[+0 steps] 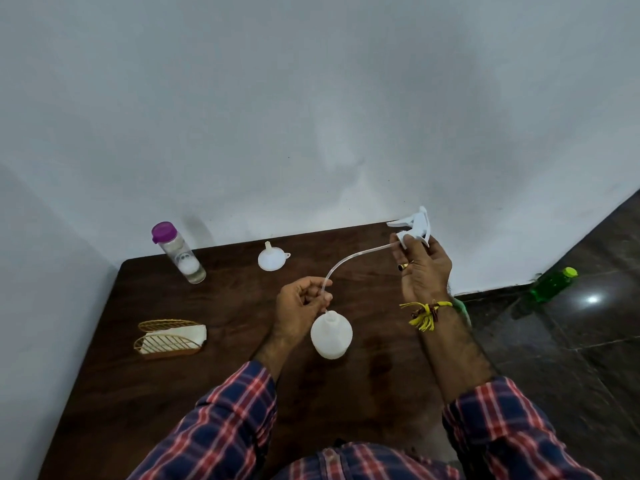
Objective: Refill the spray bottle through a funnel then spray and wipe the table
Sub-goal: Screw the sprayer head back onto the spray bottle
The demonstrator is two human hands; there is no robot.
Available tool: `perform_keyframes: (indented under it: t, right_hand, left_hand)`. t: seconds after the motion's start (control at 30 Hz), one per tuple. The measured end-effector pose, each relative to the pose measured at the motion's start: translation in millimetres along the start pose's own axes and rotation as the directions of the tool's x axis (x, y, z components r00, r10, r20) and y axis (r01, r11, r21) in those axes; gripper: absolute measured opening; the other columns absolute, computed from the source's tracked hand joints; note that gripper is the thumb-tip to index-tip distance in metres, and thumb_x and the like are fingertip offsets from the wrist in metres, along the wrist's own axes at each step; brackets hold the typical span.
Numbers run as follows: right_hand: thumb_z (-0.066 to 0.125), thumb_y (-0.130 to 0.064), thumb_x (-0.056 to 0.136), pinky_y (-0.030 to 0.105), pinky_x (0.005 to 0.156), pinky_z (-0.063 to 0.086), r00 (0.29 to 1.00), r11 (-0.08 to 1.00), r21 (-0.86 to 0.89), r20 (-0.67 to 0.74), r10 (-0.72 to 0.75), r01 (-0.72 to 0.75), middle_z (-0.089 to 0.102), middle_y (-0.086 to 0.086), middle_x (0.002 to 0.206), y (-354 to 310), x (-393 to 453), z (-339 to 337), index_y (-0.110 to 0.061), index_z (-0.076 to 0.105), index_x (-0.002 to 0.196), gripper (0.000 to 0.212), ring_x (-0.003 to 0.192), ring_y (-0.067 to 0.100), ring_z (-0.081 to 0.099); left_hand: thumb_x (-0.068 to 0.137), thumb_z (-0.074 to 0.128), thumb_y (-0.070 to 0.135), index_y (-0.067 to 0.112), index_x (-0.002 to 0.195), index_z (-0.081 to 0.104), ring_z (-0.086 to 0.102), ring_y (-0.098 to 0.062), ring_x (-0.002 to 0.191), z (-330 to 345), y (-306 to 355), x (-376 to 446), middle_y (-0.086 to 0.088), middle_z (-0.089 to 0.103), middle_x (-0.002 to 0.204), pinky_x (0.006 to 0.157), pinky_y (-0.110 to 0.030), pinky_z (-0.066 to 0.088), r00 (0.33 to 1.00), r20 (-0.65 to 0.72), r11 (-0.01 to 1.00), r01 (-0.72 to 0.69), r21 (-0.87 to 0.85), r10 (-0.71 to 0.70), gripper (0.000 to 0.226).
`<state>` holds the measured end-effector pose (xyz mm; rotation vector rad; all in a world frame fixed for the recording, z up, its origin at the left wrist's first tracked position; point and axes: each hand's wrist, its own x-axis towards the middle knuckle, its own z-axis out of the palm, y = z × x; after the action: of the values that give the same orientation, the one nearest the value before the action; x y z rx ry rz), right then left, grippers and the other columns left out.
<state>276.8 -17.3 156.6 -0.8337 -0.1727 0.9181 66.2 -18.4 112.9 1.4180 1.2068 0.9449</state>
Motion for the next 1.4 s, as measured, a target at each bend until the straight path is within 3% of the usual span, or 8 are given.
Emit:
perform_keyframes:
  t: [0.27, 0.37, 0.53, 0.67, 0.77, 0.9, 1.07, 1.4]
  right_hand:
    - [0.07, 0.007, 0.08, 0.046, 0.084, 0.057, 0.987, 0.962, -0.247, 0.134, -0.084, 0.115, 0.07, 0.016, 0.102, 6.4, -10.7, -17.3, -0.004, 0.065, 0.107, 0.029, 0.094, 0.035, 0.069]
    - [0.074, 0.004, 0.079, 0.03, 0.08, 0.057, 0.927, 0.833, -0.457, 0.337, -0.163, 0.312, 0.071, 0.01, 0.103, 12.4, -25.7, -17.8, -0.006, 0.065, 0.112, 0.035, 0.093, 0.02, 0.069]
    - [0.072, -0.001, 0.082, 0.029, 0.083, 0.057, 0.796, 0.652, -0.641, 0.598, 0.095, 0.404, 0.07, 0.007, 0.108, 42.7, -39.7, -29.0, -0.006, 0.063, 0.121, 0.04, 0.097, 0.018, 0.068]
    - [0.073, -0.01, 0.081, 0.031, 0.084, 0.057, 0.742, 0.493, -0.727, 0.635, 0.218, 0.478, 0.07, 0.005, 0.105, 67.8, -40.1, -46.6, -0.006, 0.068, 0.114, 0.034, 0.094, 0.015, 0.068]
    - [0.071, -0.02, 0.082, 0.036, 0.083, 0.056, 0.717, 0.385, -0.764, 0.633, 0.291, 0.518, 0.072, 0.001, 0.1, 79.2, -40.8, -54.6, -0.01, 0.07, 0.106, 0.027, 0.091, 0.014, 0.068]
    - [0.066, -0.022, 0.089, 0.031, 0.082, 0.055, 0.702, 0.375, -0.752, 0.651, 0.291, 0.542, 0.073, -0.003, 0.096, 91.3, -46.2, -57.3, -0.012, 0.07, 0.106, 0.02, 0.089, 0.008, 0.068]
    - [0.064, -0.023, 0.091, 0.032, 0.08, 0.054, 0.649, 0.296, -0.738, 0.674, 0.352, 0.606, 0.072, -0.002, 0.096, 90.9, -38.5, -56.3, -0.013, 0.069, 0.106, 0.019, 0.089, 0.011, 0.067]
    - [0.069, -0.042, 0.082, 0.019, 0.068, 0.047, 0.806, 0.128, -0.813, 0.581, 0.113, 0.569, 0.065, -0.013, 0.084, 113.8, -59.0, -66.5, -0.015, 0.061, 0.097, 0.032, 0.073, 0.003, 0.06]
  left_hand:
    - [0.078, 0.078, 0.012, 0.022, 0.115, 0.067, 0.065, -0.007, 0.097, 9.1, -28.7, -5.7, 0.01, 0.069, 0.106, 0.08, -0.019, 0.055, 0.993, 0.083, 0.971, 0.067, 0.228, -0.088, 0.04]
    - [0.07, 0.084, 0.022, 0.024, 0.127, 0.059, 0.056, -0.004, 0.11, 8.2, -45.6, -7.4, 0.015, 0.061, 0.119, 0.084, -0.019, 0.052, 0.964, 0.207, 0.946, 0.097, 0.31, -0.166, 0.062]
    - [0.07, 0.085, 0.023, 0.02, 0.11, 0.07, 0.066, -0.012, 0.098, 13.8, -57.6, -2.6, 0.007, 0.071, 0.105, 0.074, -0.01, 0.05, 0.982, 0.164, 0.911, 0.015, 0.413, -0.091, 0.043]
    - [0.071, 0.083, 0.03, 0.018, 0.113, 0.07, 0.066, -0.012, 0.095, 12.2, -64.2, -0.8, 0.007, 0.071, 0.104, 0.082, -0.029, 0.057, 0.976, 0.173, 0.905, 0.045, 0.424, -0.129, 0.045]
    - [0.072, 0.083, 0.031, 0.019, 0.107, 0.072, 0.068, -0.009, 0.089, 11.1, -68.0, -3.8, 0.009, 0.072, 0.096, 0.072, -0.018, 0.054, 0.98, 0.164, 0.916, 0.04, 0.399, -0.114, 0.039]
    - [0.074, 0.081, 0.03, 0.019, 0.1, 0.074, 0.065, -0.005, 0.083, 11.2, -66.5, -4.6, 0.009, 0.072, 0.09, 0.061, -0.004, 0.045, 0.981, 0.159, 0.904, 0.031, 0.426, -0.109, 0.029]
    - [0.069, 0.084, 0.036, 0.021, 0.099, 0.075, 0.067, -0.009, 0.088, 11.2, -73.8, -0.1, 0.006, 0.074, 0.094, 0.068, -0.014, 0.047, 0.978, 0.154, 0.903, 0.065, 0.425, -0.143, 0.035]
    - [0.076, 0.079, 0.033, 0.024, 0.106, 0.072, 0.064, -0.003, 0.094, 16.9, -71.0, -3.7, 0.014, 0.071, 0.099, 0.078, -0.018, 0.05, 0.978, 0.11, 0.93, 0.132, 0.344, -0.18, 0.032]
